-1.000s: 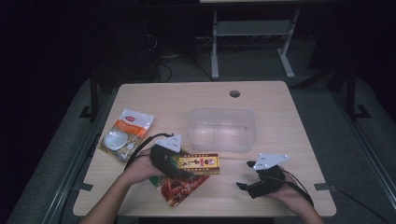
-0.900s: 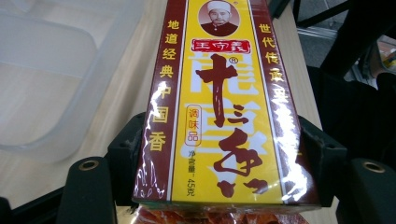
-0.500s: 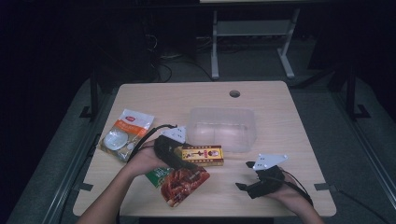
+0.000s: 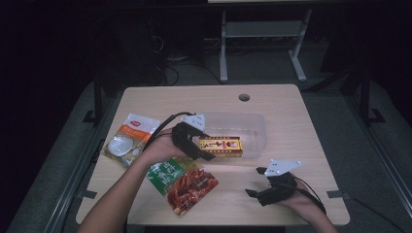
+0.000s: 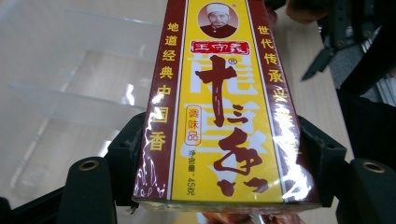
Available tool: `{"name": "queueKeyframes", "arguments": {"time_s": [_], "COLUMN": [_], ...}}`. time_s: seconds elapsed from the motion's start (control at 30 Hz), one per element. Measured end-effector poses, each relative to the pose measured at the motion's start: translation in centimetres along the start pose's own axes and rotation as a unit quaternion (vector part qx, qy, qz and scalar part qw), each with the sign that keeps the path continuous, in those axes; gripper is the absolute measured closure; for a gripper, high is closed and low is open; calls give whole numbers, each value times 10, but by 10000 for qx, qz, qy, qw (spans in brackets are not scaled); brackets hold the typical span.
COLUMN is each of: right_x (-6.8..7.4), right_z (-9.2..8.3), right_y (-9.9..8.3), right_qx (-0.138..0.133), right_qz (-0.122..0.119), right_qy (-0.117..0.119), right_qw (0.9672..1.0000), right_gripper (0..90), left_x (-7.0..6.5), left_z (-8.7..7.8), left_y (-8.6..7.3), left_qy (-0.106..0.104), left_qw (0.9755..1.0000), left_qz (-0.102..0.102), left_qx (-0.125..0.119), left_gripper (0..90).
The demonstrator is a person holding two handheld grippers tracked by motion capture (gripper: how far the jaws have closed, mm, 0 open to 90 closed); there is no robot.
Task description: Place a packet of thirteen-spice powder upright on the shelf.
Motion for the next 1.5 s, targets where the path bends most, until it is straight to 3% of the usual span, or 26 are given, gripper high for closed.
{"name": "queueKeyframes", "arguments": {"time_s": [0.2, 0.5, 0.8, 1.2, 1.5], "right_x": [1, 1, -1, -1, -1], "right_z": [0, 0, -1, -2, -2], "right_y": [1, 1, 4, 3, 4], "right_qx": [-3, -26, -64, -86, -90], "right_qz": [-45, -54, -92, -72, -62], "right_qy": [5, 9, -25, -7, 10], "right_qw": [10000, 10000, 9999, 9999, 9999], "right_gripper": [144, 143, 144, 144, 144], "left_x": [16, 37, 51, 64, 68], "left_z": [9, 21, 51, 74, 78], "left_y": [18, 32, 47, 48, 46], "left_qy": [-22, 35, 8, 34, 9], "left_qw": [10000, 9997, 9994, 9989, 9989], "left_qz": [39, 112, 158, 108, 50], "left_qx": [57, 215, 305, 461, 461], "left_gripper": [313, 313, 313, 312, 311]}}
Point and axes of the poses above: each handheld gripper's, and its own axes: z roughly forward along the jaws, y roughly out of its top, x roughly to its left, the point moved 10 cm from there along z, roughly forward along the jaws, and after that the axes turned 8 degrees about y, right-handed, at the moved point
